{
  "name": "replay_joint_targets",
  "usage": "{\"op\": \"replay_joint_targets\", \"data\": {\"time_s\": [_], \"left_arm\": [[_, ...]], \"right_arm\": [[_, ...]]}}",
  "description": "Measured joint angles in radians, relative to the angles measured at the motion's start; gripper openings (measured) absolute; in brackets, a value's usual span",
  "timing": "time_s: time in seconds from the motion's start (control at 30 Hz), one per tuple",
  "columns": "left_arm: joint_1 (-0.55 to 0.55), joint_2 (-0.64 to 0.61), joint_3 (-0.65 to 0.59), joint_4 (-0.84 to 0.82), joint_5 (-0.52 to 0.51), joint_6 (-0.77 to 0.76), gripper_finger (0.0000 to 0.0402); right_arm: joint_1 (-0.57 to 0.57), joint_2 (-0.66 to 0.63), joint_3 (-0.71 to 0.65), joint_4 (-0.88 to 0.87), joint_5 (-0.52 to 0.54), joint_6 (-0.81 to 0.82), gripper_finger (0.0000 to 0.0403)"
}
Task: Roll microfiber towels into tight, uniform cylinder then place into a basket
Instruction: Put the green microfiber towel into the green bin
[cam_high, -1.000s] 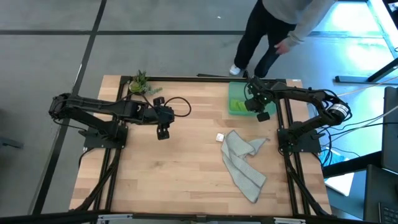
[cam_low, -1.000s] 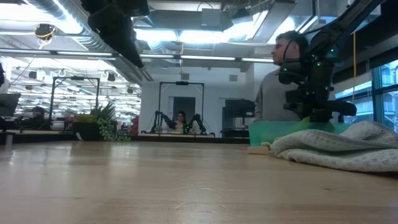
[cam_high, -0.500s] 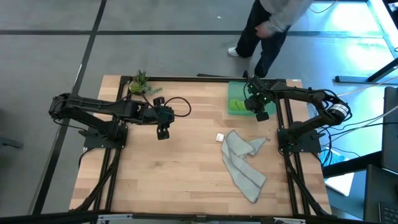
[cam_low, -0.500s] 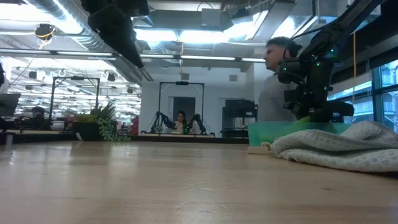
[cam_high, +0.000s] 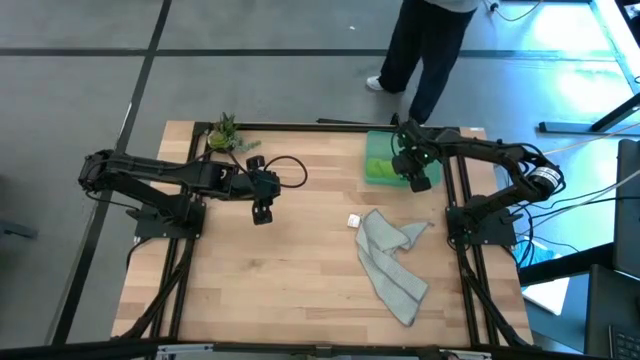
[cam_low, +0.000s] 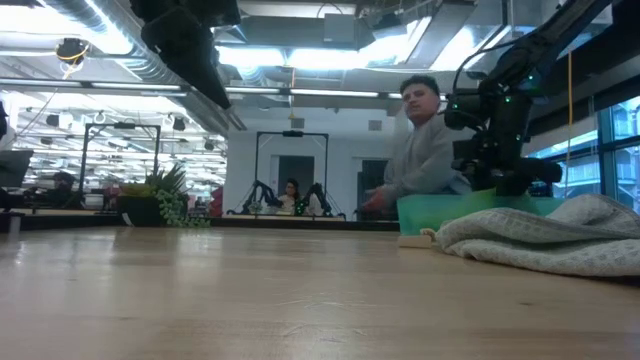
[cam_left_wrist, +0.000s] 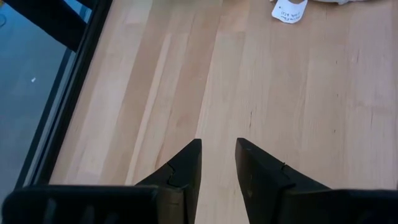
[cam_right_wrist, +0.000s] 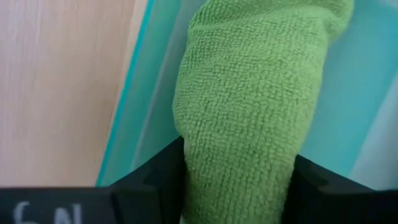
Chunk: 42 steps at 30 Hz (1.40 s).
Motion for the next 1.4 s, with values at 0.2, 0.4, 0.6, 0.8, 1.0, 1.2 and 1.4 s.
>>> {"op": "replay_joint_targets", "data": {"time_s": [0.2, 0.4, 0.6, 0.8, 1.0, 1.2, 1.4], "left_arm": [[0.000, 0.000, 0.000, 0.006, 0.000, 0.000, 0.0094], [0.000, 0.000, 0.000, 0.006, 0.000, -0.001, 0.0094], [0.000, 0.000, 0.000, 0.006, 0.000, -0.002, 0.0094], [0.000, 0.000, 0.000, 0.006, 0.000, -0.004, 0.0094], [0.000, 0.000, 0.000, 0.006, 0.000, -0.004, 0.0094], [0.000, 0.000, 0.000, 0.006, 0.000, -0.004, 0.0094], [0.000, 0.000, 0.000, 0.006, 0.000, -0.004, 0.0094]], "right_arm": [[0.000, 0.000, 0.045, -0.072, 0.000, -0.002, 0.0170], [0.000, 0.000, 0.046, -0.093, 0.013, -0.003, 0.0169], [0.000, 0.000, 0.046, -0.094, 0.012, -0.008, 0.0169], [0.000, 0.000, 0.046, -0.121, 0.039, -0.005, 0.0168], [0.000, 0.000, 0.073, -0.178, 0.053, -0.008, 0.0168], [0.000, 0.000, 0.151, -0.235, 0.059, -0.005, 0.0168], [-0.003, -0.001, 0.232, -0.248, 0.145, -0.005, 0.0168]]}}
